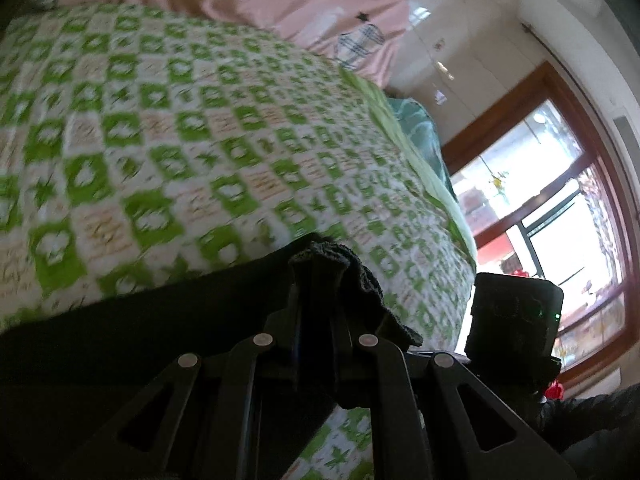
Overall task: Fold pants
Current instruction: 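Lift the cuff end with the right gripper and fold it toward the left gripper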
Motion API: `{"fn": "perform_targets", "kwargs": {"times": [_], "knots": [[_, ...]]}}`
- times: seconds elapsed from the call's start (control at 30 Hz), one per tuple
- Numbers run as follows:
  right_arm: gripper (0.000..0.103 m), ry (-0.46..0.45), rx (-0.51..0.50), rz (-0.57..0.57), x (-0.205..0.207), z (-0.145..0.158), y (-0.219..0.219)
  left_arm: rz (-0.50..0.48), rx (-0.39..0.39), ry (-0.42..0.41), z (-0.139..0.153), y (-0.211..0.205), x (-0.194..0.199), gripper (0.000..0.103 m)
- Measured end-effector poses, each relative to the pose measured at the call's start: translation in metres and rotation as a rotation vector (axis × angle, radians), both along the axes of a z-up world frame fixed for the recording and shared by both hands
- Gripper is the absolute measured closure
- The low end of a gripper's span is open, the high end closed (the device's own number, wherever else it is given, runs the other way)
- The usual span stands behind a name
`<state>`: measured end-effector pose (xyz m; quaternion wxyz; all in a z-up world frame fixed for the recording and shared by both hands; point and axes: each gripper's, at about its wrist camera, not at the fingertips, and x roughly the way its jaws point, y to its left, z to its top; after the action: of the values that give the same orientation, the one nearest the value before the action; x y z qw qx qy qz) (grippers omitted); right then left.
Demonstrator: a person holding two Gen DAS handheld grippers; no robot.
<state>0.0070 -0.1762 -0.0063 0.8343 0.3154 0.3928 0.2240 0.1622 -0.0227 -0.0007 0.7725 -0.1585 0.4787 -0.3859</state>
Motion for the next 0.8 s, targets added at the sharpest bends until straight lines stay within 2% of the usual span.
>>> {"fn": "perform_targets", "kwargs": {"times": [0.3, 0.4, 0.47, 0.53, 0.67, 0.8], "knots": [[0.083, 0.055, -0.056, 0.049, 0.007, -0.016, 0.017, 0.101, 0.010, 0.068, -0.024, 0.030, -0.010, 0.089], [0.076, 0.054, -0.052, 0.060, 0.007, -0.018, 0.021, 0.140, 0.055, 0.060, -0.022, 0.035, -0.015, 0.088], [0.067, 0.051, -0.044, 0.071, 0.005, -0.019, 0.025, 0.156, 0.071, 0.058, -0.022, 0.039, -0.020, 0.088], [0.064, 0.044, -0.053, 0.080, 0.004, -0.018, 0.029, 0.179, 0.090, 0.061, -0.023, 0.042, -0.024, 0.088], [0.063, 0.043, -0.052, 0.099, 0.002, -0.017, 0.034, 0.224, 0.075, 0.112, -0.029, 0.059, -0.032, 0.084], [0.063, 0.039, -0.038, 0.118, -0.002, -0.014, 0.038, 0.283, 0.088, 0.111, -0.026, 0.072, -0.045, 0.081]]}}
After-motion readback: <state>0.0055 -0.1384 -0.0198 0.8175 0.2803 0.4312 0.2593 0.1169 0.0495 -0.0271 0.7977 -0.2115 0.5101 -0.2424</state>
